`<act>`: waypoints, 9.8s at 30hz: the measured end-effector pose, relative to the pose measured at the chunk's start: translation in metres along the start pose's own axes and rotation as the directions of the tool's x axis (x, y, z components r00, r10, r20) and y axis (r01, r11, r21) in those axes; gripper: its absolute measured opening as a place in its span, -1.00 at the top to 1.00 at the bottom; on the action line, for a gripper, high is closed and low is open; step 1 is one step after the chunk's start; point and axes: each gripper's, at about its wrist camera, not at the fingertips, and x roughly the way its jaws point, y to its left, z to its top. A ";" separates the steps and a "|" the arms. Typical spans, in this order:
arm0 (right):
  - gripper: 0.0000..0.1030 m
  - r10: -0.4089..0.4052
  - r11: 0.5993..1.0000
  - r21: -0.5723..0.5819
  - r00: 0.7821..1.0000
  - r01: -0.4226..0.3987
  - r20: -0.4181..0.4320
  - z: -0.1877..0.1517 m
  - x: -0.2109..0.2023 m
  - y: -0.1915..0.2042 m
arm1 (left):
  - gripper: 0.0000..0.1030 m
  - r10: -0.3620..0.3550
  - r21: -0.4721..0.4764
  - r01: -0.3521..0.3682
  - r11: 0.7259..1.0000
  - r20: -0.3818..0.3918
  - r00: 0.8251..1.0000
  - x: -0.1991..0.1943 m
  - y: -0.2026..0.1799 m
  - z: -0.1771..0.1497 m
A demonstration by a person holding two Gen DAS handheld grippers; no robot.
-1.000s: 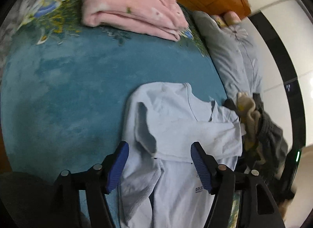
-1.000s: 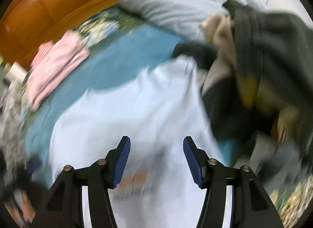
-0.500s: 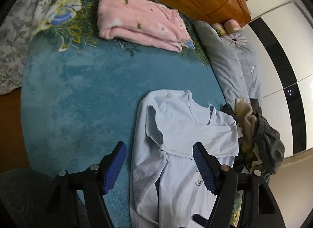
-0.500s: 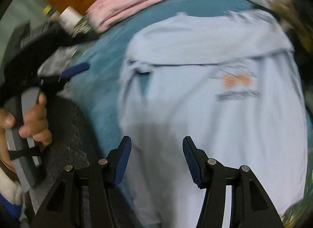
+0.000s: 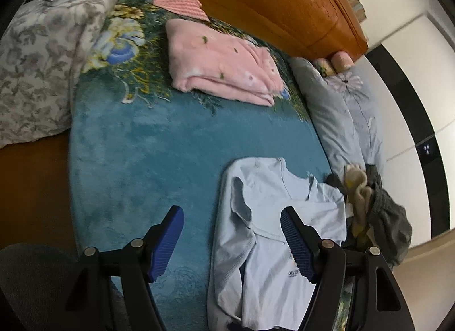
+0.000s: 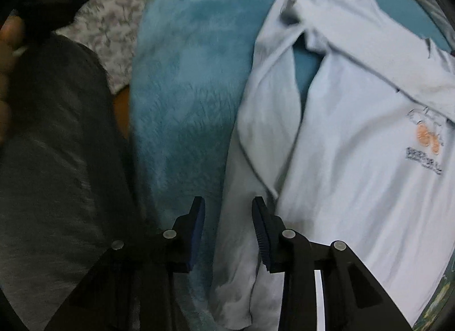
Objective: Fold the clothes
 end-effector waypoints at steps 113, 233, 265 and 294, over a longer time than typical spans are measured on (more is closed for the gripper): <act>0.90 -0.656 0.699 0.055 0.608 0.713 0.447 0.075 -0.238 -0.146 | -0.47 0.118 0.047 -0.108 0.993 -0.304 0.945 0.109 -0.085 0.073; 0.29 -0.304 0.698 0.713 0.926 0.058 0.222 -0.190 -0.089 -0.286 | -0.31 0.406 0.265 -0.312 0.912 -0.489 0.772 0.134 -0.106 -0.154; 0.13 -0.202 0.549 0.819 0.925 -0.166 0.323 -0.279 -0.101 -0.300 | -0.39 0.385 0.362 -0.225 0.905 -0.469 0.795 0.131 -0.120 -0.157; 0.92 -0.130 0.696 0.567 0.700 -0.441 0.703 -0.054 -0.272 -0.307 | 0.70 0.013 0.065 0.021 0.998 -0.477 0.879 0.141 -0.117 -0.008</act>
